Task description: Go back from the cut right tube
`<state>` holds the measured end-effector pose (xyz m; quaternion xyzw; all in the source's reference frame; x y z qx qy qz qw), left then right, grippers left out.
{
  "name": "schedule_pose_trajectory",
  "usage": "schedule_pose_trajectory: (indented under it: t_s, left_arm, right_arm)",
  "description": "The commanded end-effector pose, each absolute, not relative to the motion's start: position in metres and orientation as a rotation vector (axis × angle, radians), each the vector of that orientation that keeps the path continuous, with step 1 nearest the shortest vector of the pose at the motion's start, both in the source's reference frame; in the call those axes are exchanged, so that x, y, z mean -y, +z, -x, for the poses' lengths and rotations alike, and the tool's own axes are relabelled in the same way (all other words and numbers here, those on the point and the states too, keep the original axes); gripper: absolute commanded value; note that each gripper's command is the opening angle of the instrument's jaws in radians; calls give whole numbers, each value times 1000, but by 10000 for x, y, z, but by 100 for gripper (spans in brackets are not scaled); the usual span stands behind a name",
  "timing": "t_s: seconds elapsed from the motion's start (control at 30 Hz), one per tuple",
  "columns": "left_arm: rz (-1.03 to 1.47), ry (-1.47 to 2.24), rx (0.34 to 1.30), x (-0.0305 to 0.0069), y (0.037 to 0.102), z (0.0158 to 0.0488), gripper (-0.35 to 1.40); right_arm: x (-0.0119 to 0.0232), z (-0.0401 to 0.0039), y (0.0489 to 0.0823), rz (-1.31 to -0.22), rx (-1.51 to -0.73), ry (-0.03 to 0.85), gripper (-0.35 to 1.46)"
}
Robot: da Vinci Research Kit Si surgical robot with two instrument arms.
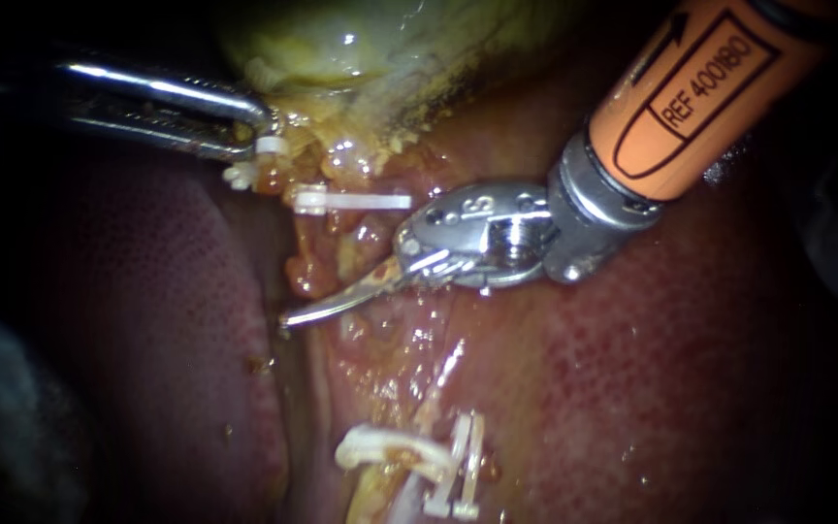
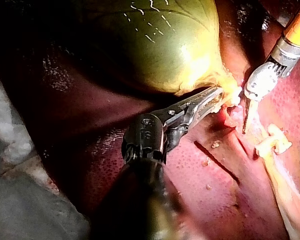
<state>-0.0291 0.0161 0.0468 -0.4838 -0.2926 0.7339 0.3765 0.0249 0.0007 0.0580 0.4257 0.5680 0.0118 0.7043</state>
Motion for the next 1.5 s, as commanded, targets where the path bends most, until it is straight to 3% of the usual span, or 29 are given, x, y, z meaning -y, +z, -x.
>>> schedule_pose_trajectory:
  t_s: [0.03,0.1,0.13,0.23,0.33,0.4,0.63,0.7,0.93,1.0,1.1,1.3,1.5]
  left_arm:
    - [1237,1877,750,-161,468,291,-35]
    - [1237,1877,750,-161,469,291,-35]
    - [1237,1877,750,-161,469,290,-35]
    - [1238,1877,750,-161,469,290,-35]
    - [1238,1878,750,-161,469,290,-35]
    - [1238,1878,750,-161,470,289,-35]
    - [1238,1878,750,-161,470,289,-35]
    - [1238,1878,751,-161,470,287,-35]
    - [1237,1879,746,-162,473,283,-35]
    - [1237,1879,746,-162,473,283,-35]
    - [1237,1879,745,-162,474,283,-35]
    - [1238,1880,744,-162,476,283,-35]
    - [1238,1880,744,-162,476,283,-35]
  right_arm:
    - [-6,-248,579,-947,-1263,26,-35]
    - [-4,-249,576,-945,-1263,27,-35]
    - [-2,-249,574,-932,-1266,29,-25]
    - [3,-250,568,-901,-1265,54,64]
    - [5,-251,564,-875,-1264,77,103]
    - [4,-250,563,-867,-1264,86,113]
    - [7,-250,562,-836,-1262,110,131]
    - [11,-246,558,-756,-1257,170,145]
    - [29,-198,533,-580,-1234,267,145]
    - [30,-182,527,-493,-1221,244,145]
    - [26,-162,520,-405,-1162,200,145]
    - [22,-128,517,-336,-1008,164,145]
    - [22,-104,517,-288,-918,166,145]
